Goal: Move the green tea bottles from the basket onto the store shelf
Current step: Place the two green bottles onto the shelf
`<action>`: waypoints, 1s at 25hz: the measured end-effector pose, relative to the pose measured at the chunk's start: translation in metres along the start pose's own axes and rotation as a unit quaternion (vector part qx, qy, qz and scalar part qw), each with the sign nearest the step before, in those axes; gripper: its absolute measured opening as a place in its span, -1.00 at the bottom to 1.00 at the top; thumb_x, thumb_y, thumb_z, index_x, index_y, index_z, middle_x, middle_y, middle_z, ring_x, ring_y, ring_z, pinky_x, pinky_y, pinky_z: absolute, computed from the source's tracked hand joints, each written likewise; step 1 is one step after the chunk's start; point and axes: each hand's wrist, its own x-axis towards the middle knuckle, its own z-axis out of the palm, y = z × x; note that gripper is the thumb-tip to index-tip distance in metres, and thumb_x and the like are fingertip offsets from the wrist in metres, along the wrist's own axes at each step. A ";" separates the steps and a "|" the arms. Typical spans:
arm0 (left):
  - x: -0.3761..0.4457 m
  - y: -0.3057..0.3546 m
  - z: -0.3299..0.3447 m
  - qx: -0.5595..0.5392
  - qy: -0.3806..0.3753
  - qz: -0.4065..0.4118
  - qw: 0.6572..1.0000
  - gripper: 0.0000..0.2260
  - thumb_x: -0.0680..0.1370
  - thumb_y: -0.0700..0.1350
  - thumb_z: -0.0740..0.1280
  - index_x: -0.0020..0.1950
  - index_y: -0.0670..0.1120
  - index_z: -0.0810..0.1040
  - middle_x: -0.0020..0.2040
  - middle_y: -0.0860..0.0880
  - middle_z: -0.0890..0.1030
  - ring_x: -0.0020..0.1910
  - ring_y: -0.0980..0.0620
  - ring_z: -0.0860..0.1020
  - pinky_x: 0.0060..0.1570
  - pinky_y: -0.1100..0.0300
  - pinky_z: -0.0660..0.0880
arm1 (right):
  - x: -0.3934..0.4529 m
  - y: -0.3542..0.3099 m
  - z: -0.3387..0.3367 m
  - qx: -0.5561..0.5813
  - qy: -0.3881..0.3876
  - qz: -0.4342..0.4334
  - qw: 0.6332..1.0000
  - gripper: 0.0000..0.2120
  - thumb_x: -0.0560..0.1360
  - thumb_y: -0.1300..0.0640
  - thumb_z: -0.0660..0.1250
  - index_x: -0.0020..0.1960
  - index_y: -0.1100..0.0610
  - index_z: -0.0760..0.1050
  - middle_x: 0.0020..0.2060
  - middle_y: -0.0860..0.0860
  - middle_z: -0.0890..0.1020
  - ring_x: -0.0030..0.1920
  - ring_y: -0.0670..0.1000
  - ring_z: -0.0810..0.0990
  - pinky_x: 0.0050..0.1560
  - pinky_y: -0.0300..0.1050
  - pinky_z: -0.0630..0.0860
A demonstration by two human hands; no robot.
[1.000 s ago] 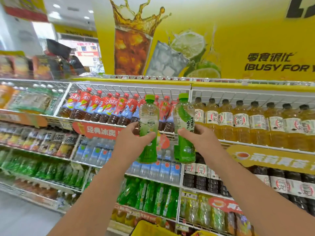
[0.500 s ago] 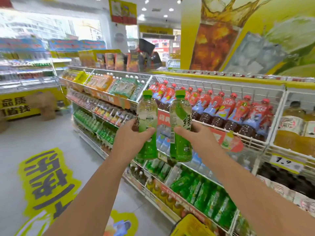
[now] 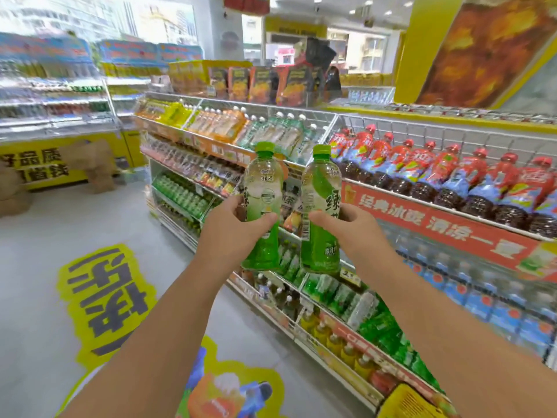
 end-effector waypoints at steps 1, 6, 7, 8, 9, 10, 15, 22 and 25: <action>0.012 -0.008 -0.014 0.005 -0.001 0.004 1.000 -0.46 0.47 0.15 0.51 0.38 -0.02 0.55 0.12 0.09 0.62 0.03 0.10 0.58 -0.21 0.35 0.41 | 0.009 -0.003 0.018 -0.004 0.000 0.003 1.000 -0.39 0.38 -0.28 0.55 0.31 0.01 0.61 0.16 -0.05 0.70 0.16 0.02 0.66 0.12 0.01 0.59; 0.073 -0.046 -0.044 0.008 -0.027 -0.006 1.000 -0.69 0.49 0.08 0.51 0.19 0.06 0.57 -0.10 0.28 0.53 -0.17 0.37 0.49 -0.37 0.45 0.39 | 0.054 -0.007 0.076 -0.011 0.018 0.019 1.000 -0.46 0.39 -0.28 0.54 0.26 -0.02 0.63 0.15 -0.04 0.70 0.16 0.04 0.66 0.07 0.03 0.59; 0.086 -0.053 -0.046 0.010 -0.030 -0.010 0.999 -0.72 0.50 0.07 0.51 0.16 0.08 0.56 -0.12 0.29 0.52 -0.20 0.38 0.48 -0.41 0.47 0.40 | 0.066 -0.005 0.083 -0.012 0.019 0.021 1.000 -0.56 0.43 -0.23 0.54 0.21 -0.02 0.65 0.13 -0.01 0.71 0.16 0.06 0.66 0.10 0.03 0.58; 0.100 -0.061 -0.047 0.009 -0.032 -0.013 0.999 -0.71 0.50 0.07 0.51 0.17 0.08 0.57 -0.11 0.29 0.52 -0.21 0.39 0.47 -0.42 0.49 0.39 | 0.078 -0.003 0.089 -0.014 0.025 0.025 0.999 -0.62 0.45 -0.20 0.53 0.17 -0.03 0.66 0.12 0.04 0.71 0.17 0.10 0.66 0.15 0.07 0.58; 0.114 -0.069 -0.048 0.009 -0.033 -0.006 0.999 -0.66 0.49 0.09 0.51 0.22 0.06 0.58 -0.07 0.27 0.54 -0.17 0.39 0.48 -0.38 0.50 0.39 | 0.091 -0.001 0.095 -0.017 0.025 0.030 0.999 -0.68 0.47 -0.19 0.53 0.12 -0.04 0.66 0.12 0.08 0.70 0.17 0.12 0.66 0.18 0.09 0.58; 0.129 -0.076 -0.048 0.010 -0.038 0.001 0.999 -0.56 0.48 0.12 0.51 0.31 0.03 0.58 0.00 0.22 0.58 -0.09 0.36 0.51 -0.27 0.47 0.42 | 0.103 0.000 0.101 -0.020 0.030 0.031 0.999 -0.75 0.49 -0.17 0.52 0.06 -0.06 0.65 0.09 0.09 0.70 0.15 0.11 0.65 0.17 0.04 0.57; 0.222 -0.107 -0.053 0.027 -0.021 0.008 0.999 -0.20 0.32 0.31 0.50 0.49 0.01 0.47 0.38 0.02 0.57 0.34 0.00 0.53 0.23 0.01 0.56 | 0.202 0.020 0.138 -0.009 0.026 0.012 1.000 -0.61 0.47 -0.21 0.52 0.14 0.02 0.63 0.03 -0.01 0.70 0.09 0.11 0.64 -0.04 -0.06 0.47; 0.348 -0.135 -0.066 0.019 -0.036 -0.010 0.999 -0.48 0.46 0.16 0.52 0.35 0.00 0.55 0.19 0.09 0.62 0.08 0.16 0.58 -0.14 0.31 0.46 | 0.317 0.019 0.187 0.003 0.031 0.009 0.999 -0.37 0.43 -0.25 0.53 0.40 0.01 0.56 0.27 -0.11 0.65 0.28 -0.01 0.59 0.15 -0.04 0.50; 0.396 -0.150 -0.071 0.016 -0.054 -0.003 0.998 -0.55 0.46 0.15 0.52 0.28 0.02 0.56 0.17 0.10 0.63 0.07 0.15 0.60 -0.06 0.19 0.55 | 0.354 0.018 0.209 0.000 0.046 0.021 0.999 -0.30 0.41 -0.26 0.54 0.45 0.02 0.51 0.34 -0.12 0.61 0.35 -0.01 0.55 0.23 -0.04 0.47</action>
